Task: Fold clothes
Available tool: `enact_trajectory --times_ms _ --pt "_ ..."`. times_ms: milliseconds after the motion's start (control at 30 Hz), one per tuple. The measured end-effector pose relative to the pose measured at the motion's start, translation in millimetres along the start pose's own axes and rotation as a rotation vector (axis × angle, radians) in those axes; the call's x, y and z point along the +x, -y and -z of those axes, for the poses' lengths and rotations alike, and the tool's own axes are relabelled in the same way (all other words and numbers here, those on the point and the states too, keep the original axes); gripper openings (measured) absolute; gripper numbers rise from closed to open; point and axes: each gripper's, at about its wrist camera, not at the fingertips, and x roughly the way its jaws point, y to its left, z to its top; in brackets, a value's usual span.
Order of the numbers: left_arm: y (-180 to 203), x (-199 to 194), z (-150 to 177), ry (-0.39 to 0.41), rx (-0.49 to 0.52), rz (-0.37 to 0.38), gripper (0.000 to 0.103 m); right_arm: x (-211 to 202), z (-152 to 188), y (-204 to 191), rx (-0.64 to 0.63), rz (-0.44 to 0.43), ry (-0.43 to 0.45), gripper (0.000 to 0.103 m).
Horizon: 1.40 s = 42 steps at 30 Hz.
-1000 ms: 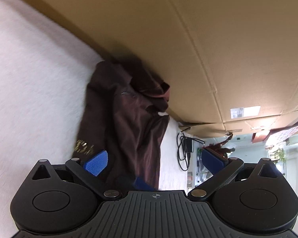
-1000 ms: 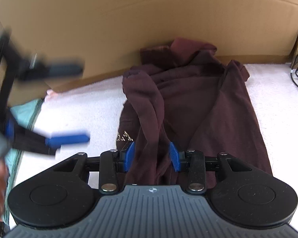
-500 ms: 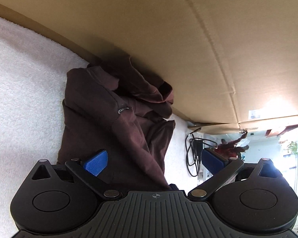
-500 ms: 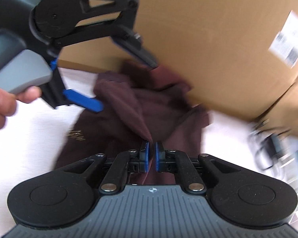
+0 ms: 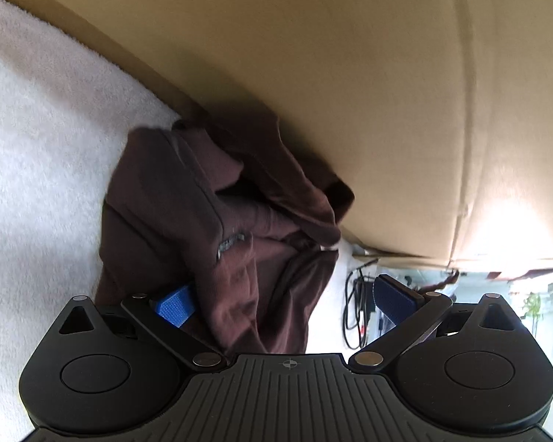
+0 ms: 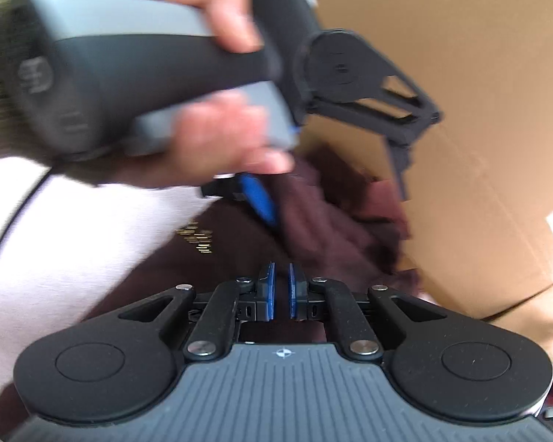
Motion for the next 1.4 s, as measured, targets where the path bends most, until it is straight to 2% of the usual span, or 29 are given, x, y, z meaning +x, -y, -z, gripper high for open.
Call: enact_trajectory --times_ms 167,200,267,300,433,700,833,900,1000,1200,1400 --pt "2 -9 -8 0.015 0.016 -0.004 0.103 -10 1 4 0.029 -0.033 0.027 0.008" --pt "3 -10 -9 0.017 0.018 -0.005 0.103 -12 -1 8 0.04 -0.017 0.04 0.01" --pt "4 -10 -11 0.02 0.022 -0.006 0.103 -7 -7 21 0.061 0.035 0.05 0.023" --pt "5 -9 -11 0.02 0.026 -0.01 0.103 -2 -11 28 0.073 0.05 0.047 0.025" --pt "8 -6 -14 0.021 0.038 -0.021 0.103 21 -19 44 0.096 0.047 0.013 0.025" --pt "6 -5 -20 0.022 0.023 -0.013 0.103 36 -24 39 0.09 0.017 -0.034 0.026" --pt "-1 -1 -22 0.022 0.0 -0.015 0.103 51 -24 42 0.077 0.034 -0.062 0.026" --pt "-5 -1 -23 0.021 -0.013 -0.011 0.103 55 -24 47 0.097 0.033 -0.072 0.024" --pt "-9 -2 -24 0.014 -0.017 -0.006 0.103 50 -26 53 0.123 0.026 -0.067 0.004" --pt "-7 -15 -28 0.015 0.014 -0.01 0.103 31 -45 48 0.158 -0.02 -0.016 0.003" --pt "-13 -36 -31 0.04 0.032 -0.03 0.103 45 -54 25 0.209 -0.119 -0.048 0.003"
